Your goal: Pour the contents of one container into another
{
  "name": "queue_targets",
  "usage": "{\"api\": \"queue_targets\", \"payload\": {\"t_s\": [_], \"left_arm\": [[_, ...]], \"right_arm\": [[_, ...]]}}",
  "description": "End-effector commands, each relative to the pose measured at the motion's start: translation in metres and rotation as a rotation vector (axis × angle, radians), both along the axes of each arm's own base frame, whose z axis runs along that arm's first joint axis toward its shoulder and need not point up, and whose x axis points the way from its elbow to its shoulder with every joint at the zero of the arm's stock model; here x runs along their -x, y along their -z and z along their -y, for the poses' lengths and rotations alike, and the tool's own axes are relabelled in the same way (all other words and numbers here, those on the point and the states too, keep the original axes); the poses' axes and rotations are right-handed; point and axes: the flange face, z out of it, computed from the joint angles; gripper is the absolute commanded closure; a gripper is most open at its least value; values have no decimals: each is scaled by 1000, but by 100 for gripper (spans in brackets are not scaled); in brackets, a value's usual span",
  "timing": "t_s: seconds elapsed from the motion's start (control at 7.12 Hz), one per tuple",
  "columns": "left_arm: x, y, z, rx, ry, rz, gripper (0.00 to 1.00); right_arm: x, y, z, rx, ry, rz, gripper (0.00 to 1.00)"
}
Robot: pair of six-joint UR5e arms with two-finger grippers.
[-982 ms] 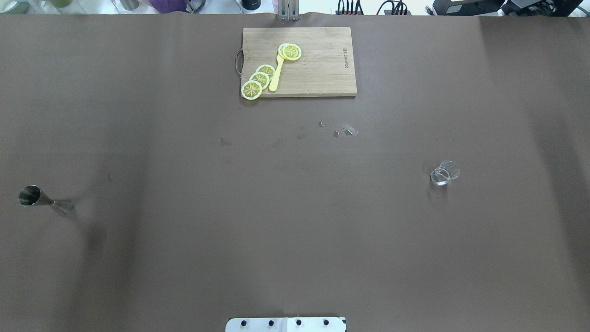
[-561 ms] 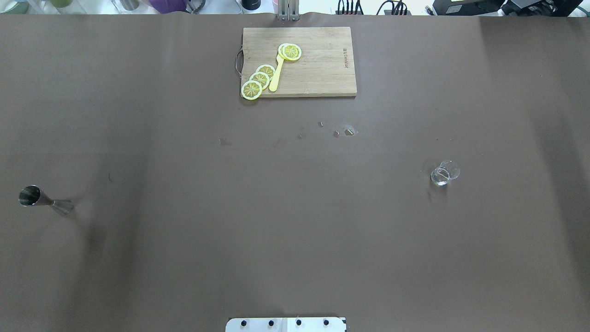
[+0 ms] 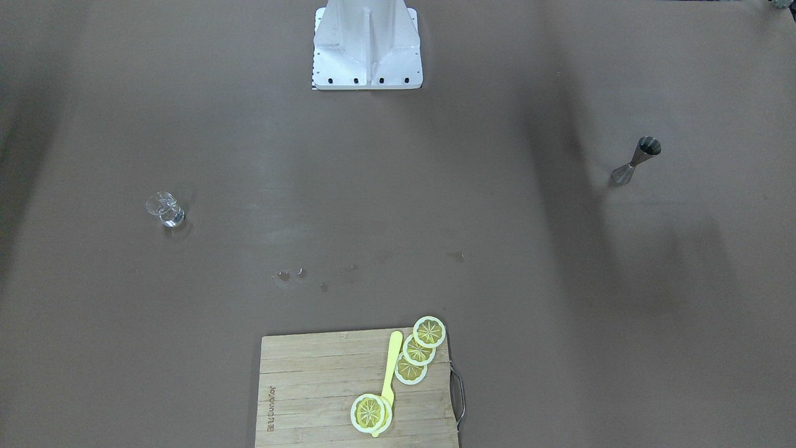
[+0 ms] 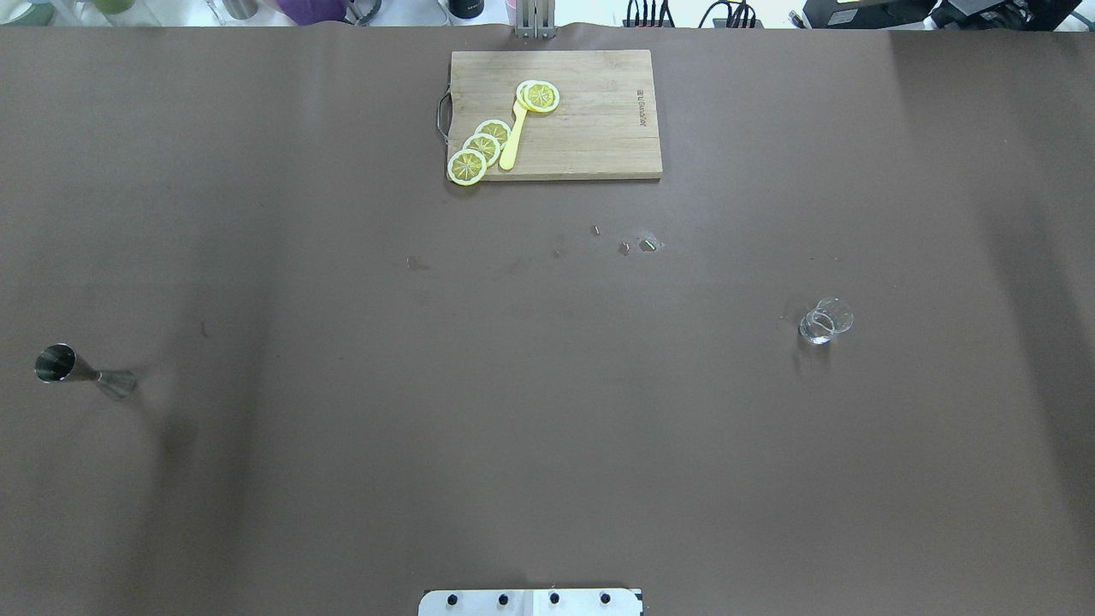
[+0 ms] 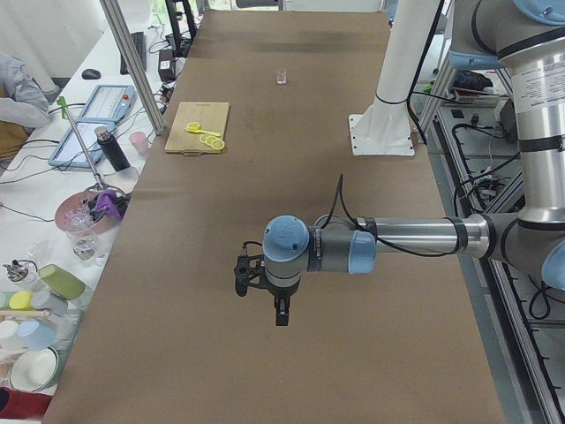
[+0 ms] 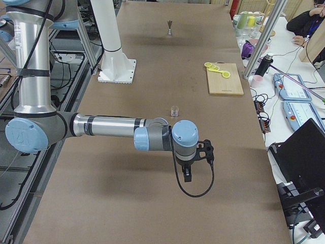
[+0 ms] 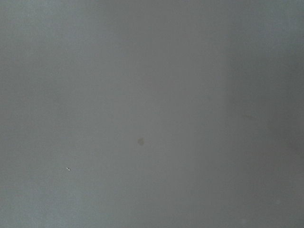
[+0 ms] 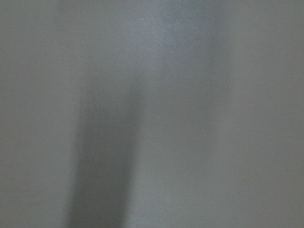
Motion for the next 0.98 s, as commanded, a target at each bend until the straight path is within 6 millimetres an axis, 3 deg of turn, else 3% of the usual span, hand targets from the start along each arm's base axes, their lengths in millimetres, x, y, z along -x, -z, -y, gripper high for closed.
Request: {"api": "queue_targets", "payload": {"t_s": [0.0, 0.42, 0.84], "left_arm": [[0, 0, 0, 0, 0, 0, 1], [0, 1, 0, 0, 0, 0, 1], [0, 0, 0, 2, 0, 0, 1]], "right_arm": [[13, 3, 11, -47, 31, -40, 0], [17, -23, 16, -124, 30, -29, 0], [22, 8, 39, -279, 42, 10, 0]]}}
